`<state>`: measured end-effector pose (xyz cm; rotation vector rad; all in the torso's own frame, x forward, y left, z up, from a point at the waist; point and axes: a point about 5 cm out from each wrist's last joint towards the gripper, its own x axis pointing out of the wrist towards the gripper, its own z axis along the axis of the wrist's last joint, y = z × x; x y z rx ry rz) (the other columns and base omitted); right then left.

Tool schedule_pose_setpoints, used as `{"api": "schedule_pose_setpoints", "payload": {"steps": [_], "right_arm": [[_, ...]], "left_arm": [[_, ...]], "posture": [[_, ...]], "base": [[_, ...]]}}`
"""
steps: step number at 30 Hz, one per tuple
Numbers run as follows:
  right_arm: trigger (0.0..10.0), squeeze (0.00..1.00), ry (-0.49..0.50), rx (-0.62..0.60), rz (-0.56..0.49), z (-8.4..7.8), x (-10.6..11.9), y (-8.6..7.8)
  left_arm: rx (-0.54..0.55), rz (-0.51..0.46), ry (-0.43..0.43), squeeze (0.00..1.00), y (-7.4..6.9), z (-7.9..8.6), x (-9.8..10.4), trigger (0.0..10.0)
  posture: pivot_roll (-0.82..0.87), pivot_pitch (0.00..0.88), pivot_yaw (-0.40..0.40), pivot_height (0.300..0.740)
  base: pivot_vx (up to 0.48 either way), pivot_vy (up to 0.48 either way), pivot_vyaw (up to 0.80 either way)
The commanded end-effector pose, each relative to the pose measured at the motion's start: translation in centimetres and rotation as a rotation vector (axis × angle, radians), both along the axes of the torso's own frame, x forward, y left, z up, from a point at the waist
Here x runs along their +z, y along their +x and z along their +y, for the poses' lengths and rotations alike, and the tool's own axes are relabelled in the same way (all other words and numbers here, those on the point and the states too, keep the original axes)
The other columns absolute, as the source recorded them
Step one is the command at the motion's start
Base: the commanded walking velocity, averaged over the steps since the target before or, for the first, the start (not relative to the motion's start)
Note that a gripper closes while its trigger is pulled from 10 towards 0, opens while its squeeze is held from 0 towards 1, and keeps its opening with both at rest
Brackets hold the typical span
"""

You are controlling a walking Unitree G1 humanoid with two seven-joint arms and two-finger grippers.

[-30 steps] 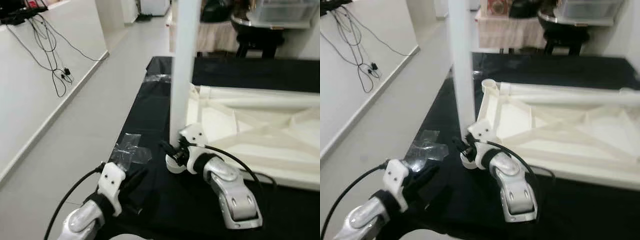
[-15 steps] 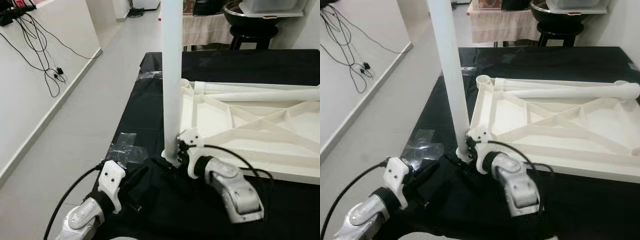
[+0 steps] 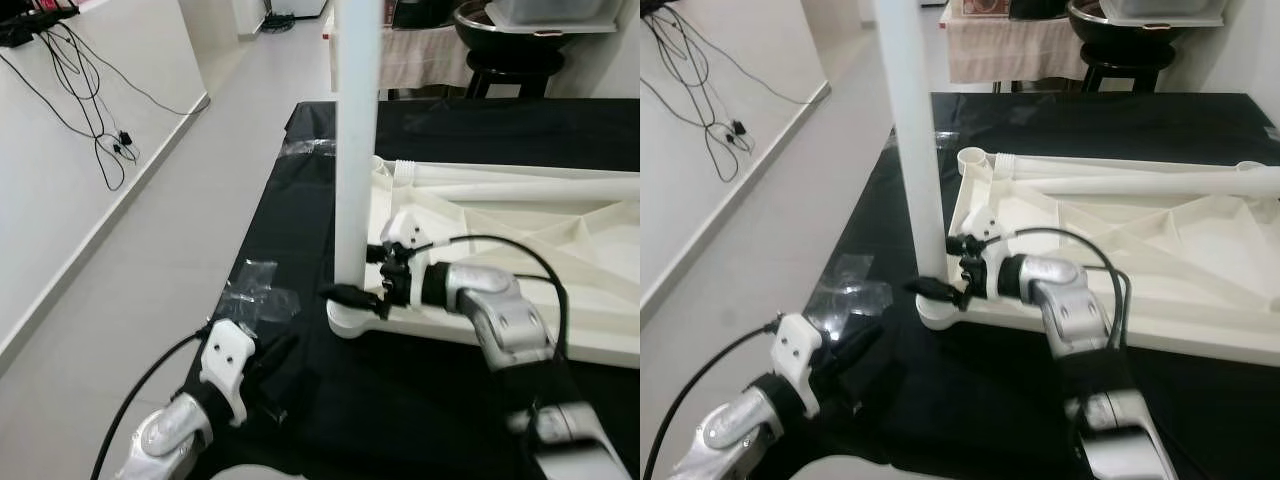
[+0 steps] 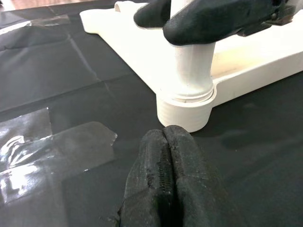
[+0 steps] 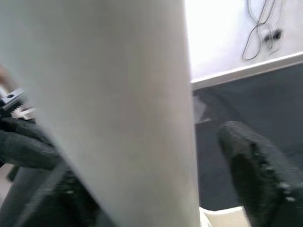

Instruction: Building children table

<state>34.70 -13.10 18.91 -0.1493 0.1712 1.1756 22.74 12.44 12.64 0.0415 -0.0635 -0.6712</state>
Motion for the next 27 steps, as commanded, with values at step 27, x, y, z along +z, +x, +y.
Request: {"api": "schedule_pose_setpoints", "payload": {"steps": [27], "right_arm": [[0.0, 0.0, -0.061, -0.721, -0.058, 3.4, -4.6, -3.6]], "left_arm": [[-0.012, 0.025, -0.001, 0.0, -0.1, 0.2, -0.4, 10.0]], "posture": [[-0.03, 0.137, 0.036, 0.74]], "base": [[0.0, 0.0, 0.0]]}}
